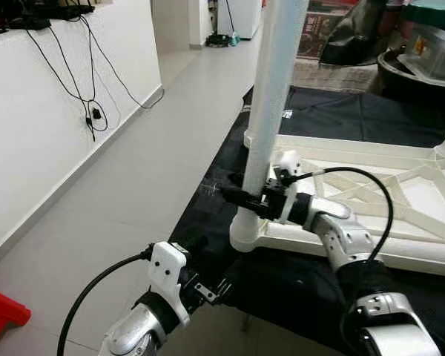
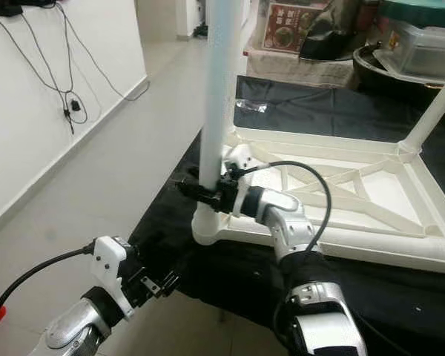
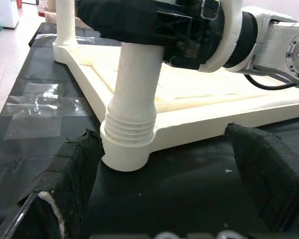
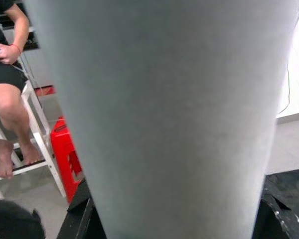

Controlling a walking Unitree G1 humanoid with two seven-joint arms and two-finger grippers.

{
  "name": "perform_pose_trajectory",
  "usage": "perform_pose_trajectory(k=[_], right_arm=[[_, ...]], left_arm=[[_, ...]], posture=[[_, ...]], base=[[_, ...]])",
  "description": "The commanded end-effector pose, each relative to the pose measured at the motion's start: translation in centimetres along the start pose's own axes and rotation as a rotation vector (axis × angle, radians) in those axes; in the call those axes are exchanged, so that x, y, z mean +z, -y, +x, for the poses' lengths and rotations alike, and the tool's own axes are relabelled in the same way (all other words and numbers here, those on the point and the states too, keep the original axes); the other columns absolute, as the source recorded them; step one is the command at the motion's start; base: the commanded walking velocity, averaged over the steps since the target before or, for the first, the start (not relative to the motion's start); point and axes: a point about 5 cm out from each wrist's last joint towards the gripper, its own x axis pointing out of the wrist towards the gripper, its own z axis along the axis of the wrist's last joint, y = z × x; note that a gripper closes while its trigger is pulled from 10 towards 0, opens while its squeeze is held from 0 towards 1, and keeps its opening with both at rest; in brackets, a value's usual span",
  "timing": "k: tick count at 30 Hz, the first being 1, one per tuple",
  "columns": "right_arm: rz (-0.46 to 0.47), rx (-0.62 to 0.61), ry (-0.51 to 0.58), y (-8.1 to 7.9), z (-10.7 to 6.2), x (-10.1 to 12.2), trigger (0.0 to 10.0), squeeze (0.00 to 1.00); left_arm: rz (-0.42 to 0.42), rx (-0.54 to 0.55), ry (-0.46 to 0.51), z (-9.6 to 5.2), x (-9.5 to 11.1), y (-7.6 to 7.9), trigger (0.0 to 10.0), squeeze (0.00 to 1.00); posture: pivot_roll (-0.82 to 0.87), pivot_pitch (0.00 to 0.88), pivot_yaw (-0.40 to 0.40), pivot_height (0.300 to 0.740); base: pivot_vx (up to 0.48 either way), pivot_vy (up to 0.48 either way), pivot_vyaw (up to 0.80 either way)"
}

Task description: Building children table

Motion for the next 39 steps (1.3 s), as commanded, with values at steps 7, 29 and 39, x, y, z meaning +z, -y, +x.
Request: perform_pose_trajectory(k=[7,29,39], right_arm=[[0.038,-0.301,0.017,0.4,-0.2,-1.5,0.0,0.0],[0.166,-1.558,0.085,-1.5,-1.6,-3.0,10.0,0.0],[0.07,-1.358,0.131,-1.1,-1.3,-1.9,10.0,1.0]], left_arm=[[-0.001,0.007,-0.019,0.1,-0.5,-0.3,10.0,0.0],[0.002,0.014,-0.014,0.3,-0.6,-0.5,10.0,0.0],[0.004,0.013,-0.015,0.6,-0.7,-0.7,10.0,0.0]], posture=[[0.11,0.064,-0.025,0.74],[0.1,0.069,-0.017,0.74],[0.08,0.05,-0.009,0.74]], base=[[0.0,0.0,0.0],[0.0,0.0,0.0],[0.0,0.0,0.0]])
